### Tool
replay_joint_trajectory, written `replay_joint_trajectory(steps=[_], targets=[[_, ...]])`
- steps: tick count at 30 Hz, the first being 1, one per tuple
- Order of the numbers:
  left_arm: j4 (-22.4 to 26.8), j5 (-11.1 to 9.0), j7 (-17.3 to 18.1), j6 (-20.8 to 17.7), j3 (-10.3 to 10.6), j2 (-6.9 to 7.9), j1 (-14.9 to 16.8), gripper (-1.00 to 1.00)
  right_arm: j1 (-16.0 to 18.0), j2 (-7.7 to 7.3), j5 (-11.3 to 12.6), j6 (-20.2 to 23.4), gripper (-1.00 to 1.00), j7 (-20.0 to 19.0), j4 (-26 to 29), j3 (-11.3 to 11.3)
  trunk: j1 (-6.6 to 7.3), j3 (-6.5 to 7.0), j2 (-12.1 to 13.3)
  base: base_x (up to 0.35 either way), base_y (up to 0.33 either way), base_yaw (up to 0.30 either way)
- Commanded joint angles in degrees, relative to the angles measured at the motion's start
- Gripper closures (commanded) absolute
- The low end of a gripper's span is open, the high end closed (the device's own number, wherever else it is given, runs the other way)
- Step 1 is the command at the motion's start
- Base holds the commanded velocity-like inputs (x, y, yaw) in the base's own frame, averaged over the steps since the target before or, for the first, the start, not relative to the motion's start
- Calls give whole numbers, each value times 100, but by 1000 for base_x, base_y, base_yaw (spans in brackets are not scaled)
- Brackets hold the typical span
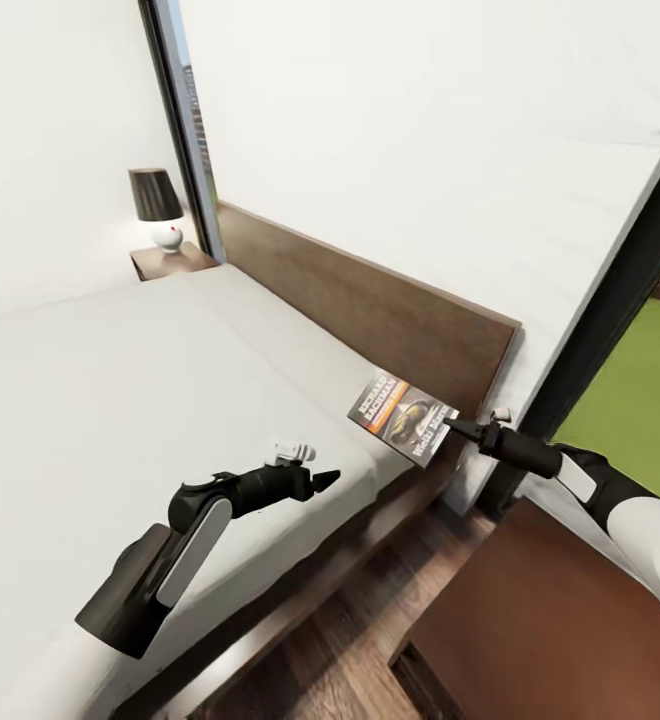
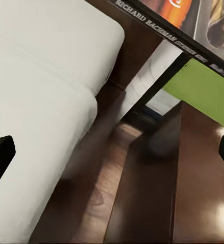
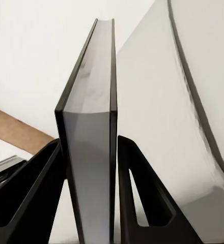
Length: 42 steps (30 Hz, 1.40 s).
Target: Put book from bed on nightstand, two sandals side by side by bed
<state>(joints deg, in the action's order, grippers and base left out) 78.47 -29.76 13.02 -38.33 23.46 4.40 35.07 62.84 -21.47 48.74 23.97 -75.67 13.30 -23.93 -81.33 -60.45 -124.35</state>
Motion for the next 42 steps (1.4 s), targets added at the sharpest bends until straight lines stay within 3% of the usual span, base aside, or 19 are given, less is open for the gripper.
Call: replay_joint_trajectory(steps=[1,18,23,33,42], targets=[[4,-4,0,0,4,2,0,-100,0,-1,-1,-2,100,0,0,11,0,10,0,-336,-122,0],[5,-27,-1,1,1,15,0,-100,-1,23,-4,-34,100,58,-12,11,0,89,0,-323,-31,25],[5,-30,-1,1,1,13,0,-100,0,16,3,-51,100,58,-23,11,0,89,0,-26,0,266],[-4,-30,-1,1,1,8,0,-100,-1,-2,11,-43,100,61,-73,26,0,97,0,0,0,35],[-16,-24,-1,1,1,8,0,-100,0,-7,13,-7,100,61,-73,25,0,109,0,0,0,253]])
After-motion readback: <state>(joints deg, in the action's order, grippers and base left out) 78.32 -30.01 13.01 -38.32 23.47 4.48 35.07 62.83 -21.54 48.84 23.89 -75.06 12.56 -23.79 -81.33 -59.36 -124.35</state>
